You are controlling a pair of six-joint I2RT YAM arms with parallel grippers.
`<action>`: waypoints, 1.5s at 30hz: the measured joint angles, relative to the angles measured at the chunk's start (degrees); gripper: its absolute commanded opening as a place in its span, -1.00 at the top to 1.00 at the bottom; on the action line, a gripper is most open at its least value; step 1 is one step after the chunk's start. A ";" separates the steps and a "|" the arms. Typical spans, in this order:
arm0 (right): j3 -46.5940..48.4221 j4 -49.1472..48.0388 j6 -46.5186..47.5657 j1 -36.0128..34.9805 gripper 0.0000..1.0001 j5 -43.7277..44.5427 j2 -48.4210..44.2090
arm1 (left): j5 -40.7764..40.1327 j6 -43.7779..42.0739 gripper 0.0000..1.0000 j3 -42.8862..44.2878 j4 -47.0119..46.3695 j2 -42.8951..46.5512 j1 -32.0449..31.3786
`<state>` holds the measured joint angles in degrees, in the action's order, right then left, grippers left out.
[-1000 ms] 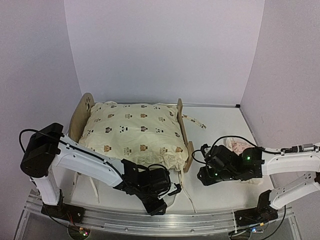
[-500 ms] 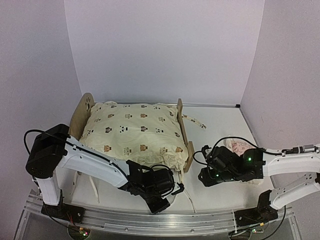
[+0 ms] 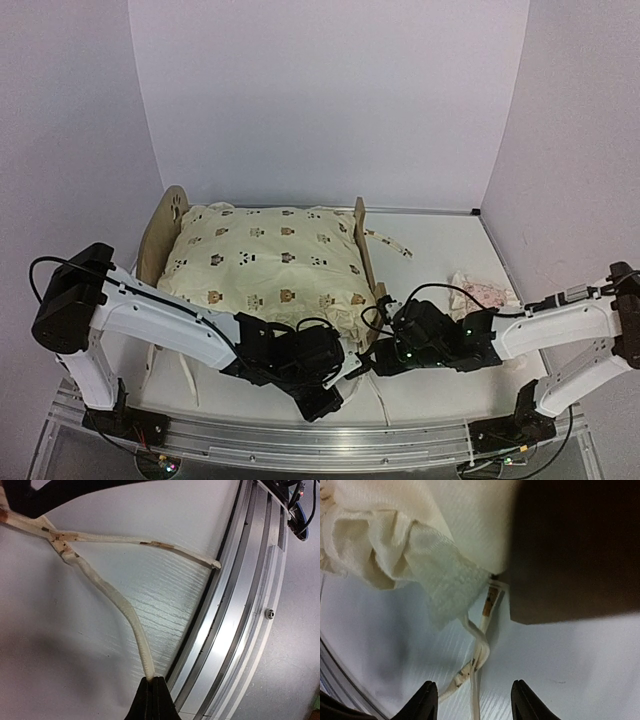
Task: Set up the pet bed
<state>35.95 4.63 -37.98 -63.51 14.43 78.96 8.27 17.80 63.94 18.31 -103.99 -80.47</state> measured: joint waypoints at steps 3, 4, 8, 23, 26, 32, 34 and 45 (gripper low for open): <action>-0.01 -4.23 0.51 0.18 0.02 0.94 2.03 | -0.04 0.00 1.00 0.00 -0.95 0.32 0.00; -0.01 -5.76 0.73 0.22 0.03 1.59 2.77 | -0.04 0.00 1.00 0.00 -0.99 0.32 0.00; -0.13 -10.71 1.56 0.22 0.08 3.30 5.04 | -0.02 0.00 1.00 -0.14 -1.48 0.32 0.00; -1.16 -21.23 4.24 0.20 0.23 8.01 9.74 | 0.05 0.04 1.00 -0.78 -2.28 0.69 0.00; -1.55 -22.39 4.82 0.20 0.29 8.47 10.05 | 0.11 0.05 1.00 -1.09 -2.37 0.99 0.00; -2.55 -25.01 5.18 0.00 0.31 8.87 10.45 | 0.13 0.15 1.00 -1.54 -2.58 1.09 0.00; -2.62 -25.37 5.21 -0.24 0.22 9.16 10.59 | 0.12 0.15 1.00 -1.59 -2.75 1.12 0.00; -6.82 -19.19 6.23 -5.17 0.09 11.18 6.23 | -0.02 0.20 1.00 -1.86 -3.54 3.06 0.00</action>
<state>29.13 -14.56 -31.75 -68.68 25.60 85.20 8.25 18.00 62.08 14.77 -100.94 -80.47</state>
